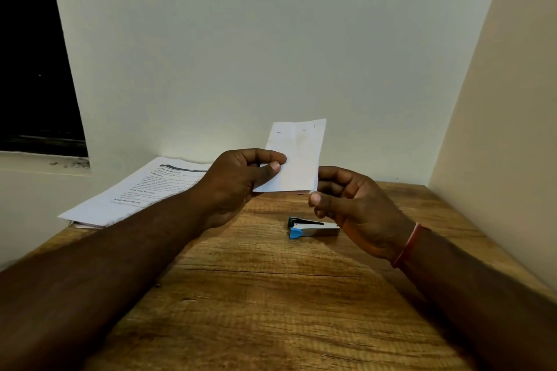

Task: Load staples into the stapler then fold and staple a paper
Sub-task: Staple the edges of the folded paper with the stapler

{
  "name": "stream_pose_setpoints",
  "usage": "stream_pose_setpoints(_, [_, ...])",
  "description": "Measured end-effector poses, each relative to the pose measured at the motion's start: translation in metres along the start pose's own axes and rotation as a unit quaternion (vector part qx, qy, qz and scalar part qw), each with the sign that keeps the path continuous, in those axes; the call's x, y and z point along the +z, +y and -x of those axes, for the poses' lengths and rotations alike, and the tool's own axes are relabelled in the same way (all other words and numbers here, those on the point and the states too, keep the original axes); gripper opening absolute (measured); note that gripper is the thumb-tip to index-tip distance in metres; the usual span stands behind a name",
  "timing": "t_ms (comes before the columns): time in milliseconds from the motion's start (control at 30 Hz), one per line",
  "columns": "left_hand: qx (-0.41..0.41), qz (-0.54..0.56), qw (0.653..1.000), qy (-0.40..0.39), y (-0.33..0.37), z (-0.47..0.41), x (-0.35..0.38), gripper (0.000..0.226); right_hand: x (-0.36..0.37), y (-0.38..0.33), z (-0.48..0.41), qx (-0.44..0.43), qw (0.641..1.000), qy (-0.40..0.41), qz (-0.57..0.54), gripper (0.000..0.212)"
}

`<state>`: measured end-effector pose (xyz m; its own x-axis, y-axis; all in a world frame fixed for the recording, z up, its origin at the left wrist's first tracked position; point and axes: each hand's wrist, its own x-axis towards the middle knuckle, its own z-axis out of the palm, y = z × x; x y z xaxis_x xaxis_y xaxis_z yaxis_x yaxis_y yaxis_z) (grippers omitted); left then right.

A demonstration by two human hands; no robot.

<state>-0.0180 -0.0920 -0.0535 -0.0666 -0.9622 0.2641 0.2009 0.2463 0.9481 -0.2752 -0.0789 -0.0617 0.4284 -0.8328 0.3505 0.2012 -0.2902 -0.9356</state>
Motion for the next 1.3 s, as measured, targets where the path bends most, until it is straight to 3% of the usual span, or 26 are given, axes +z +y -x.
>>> stream_pose_setpoints(67, [0.013, -0.02, 1.0, -0.003, 0.002, 0.0, 0.0, 0.015, 0.0, -0.001, -0.001, 0.005, 1.0, 0.006, -0.016, 0.058])
stream_pose_setpoints(167, [0.079, -0.164, 0.983, -0.012, 0.003, 0.003, -0.003, 0.017, -0.001, -0.003, -0.003, 0.011, 0.999, 0.028, -0.037, 0.053])
stream_pose_setpoints(333, [0.138, -0.301, 0.942, -0.058, 0.004, 0.01, -0.002, 0.015, -0.002, 0.001, -0.006, 0.002, 0.995, 0.102, -0.008, 0.012])
stream_pose_setpoints(500, [0.166, -0.406, 0.898, -0.047, 0.008, 0.016, 0.003, 0.015, 0.001, 0.0, -0.005, -0.014, 0.993, 0.118, -0.004, 0.02])
stream_pose_setpoints(600, [0.215, -0.48, 0.85, 0.004, 0.007, 0.02, 0.009, 0.024, 0.009, -0.001, -0.002, -0.068, 0.979, 0.149, 0.121, 0.018])
stream_pose_setpoints(700, [0.275, -0.402, 0.872, 0.042, 0.011, 0.028, 0.023, 0.038, 0.021, -0.003, 0.004, -0.139, 0.937, 0.163, 0.275, 0.015])
stream_pose_setpoints(833, [0.287, -0.316, 0.903, 0.044, 0.016, 0.038, 0.04, 0.028, 0.033, -0.006, 0.011, -0.183, 0.918, 0.138, 0.324, 0.009])
stream_pose_setpoints(933, [0.272, -0.307, 0.91, 0.066, 0.022, 0.039, 0.042, 0.006, 0.032, -0.006, 0.01, -0.171, 0.919, 0.139, 0.326, 0.008])
stream_pose_setpoints(1167, [0.213, -0.321, 0.92, 0.071, 0.024, 0.038, 0.042, 0.013, 0.031, -0.005, 0.009, -0.143, 0.924, 0.135, 0.328, 0.008])
stream_pose_setpoints(1300, [0.223, -0.35, 0.909, 0.045, 0.023, 0.036, 0.042, 0.013, 0.033, -0.007, 0.007, -0.129, 0.946, 0.157, 0.251, 0.013])
